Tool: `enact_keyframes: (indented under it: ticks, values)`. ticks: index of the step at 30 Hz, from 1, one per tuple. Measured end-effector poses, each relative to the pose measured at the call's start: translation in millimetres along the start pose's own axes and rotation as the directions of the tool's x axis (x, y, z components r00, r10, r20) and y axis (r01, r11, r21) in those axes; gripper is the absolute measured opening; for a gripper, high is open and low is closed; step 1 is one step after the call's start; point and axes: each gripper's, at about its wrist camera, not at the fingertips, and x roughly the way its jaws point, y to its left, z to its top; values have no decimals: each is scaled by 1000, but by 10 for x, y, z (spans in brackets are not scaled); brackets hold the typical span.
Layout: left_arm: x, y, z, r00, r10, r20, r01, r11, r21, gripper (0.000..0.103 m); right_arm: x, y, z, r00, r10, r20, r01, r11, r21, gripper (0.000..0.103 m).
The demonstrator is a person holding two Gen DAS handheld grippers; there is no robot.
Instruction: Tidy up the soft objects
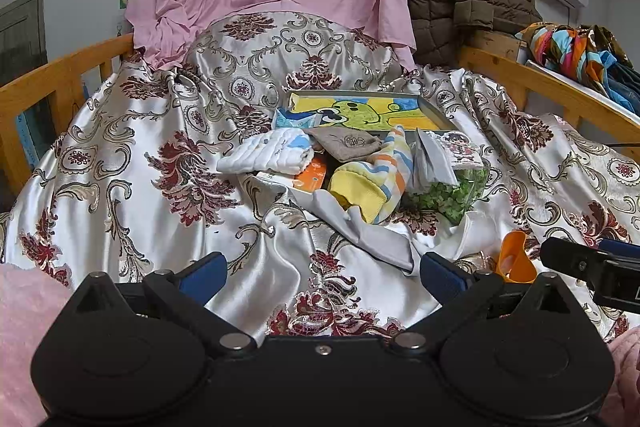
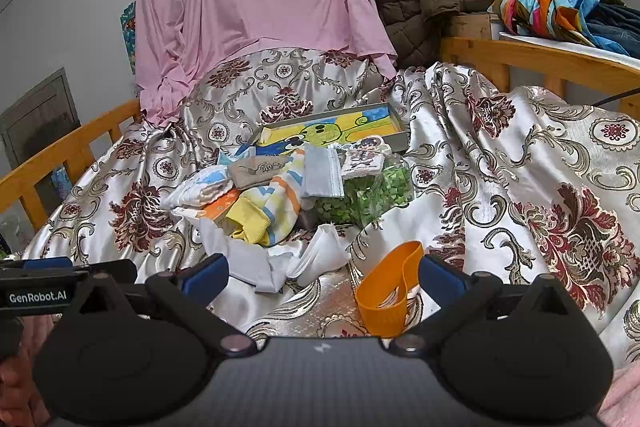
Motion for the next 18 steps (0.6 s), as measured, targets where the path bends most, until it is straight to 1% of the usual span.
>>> enact_keyframes:
  ticks: [18]
  values:
    - [0, 0, 0, 1000, 0, 1, 0, 1000, 0, 102, 3, -7, -5, 1000, -1, -3, 1, 1000, 3, 103]
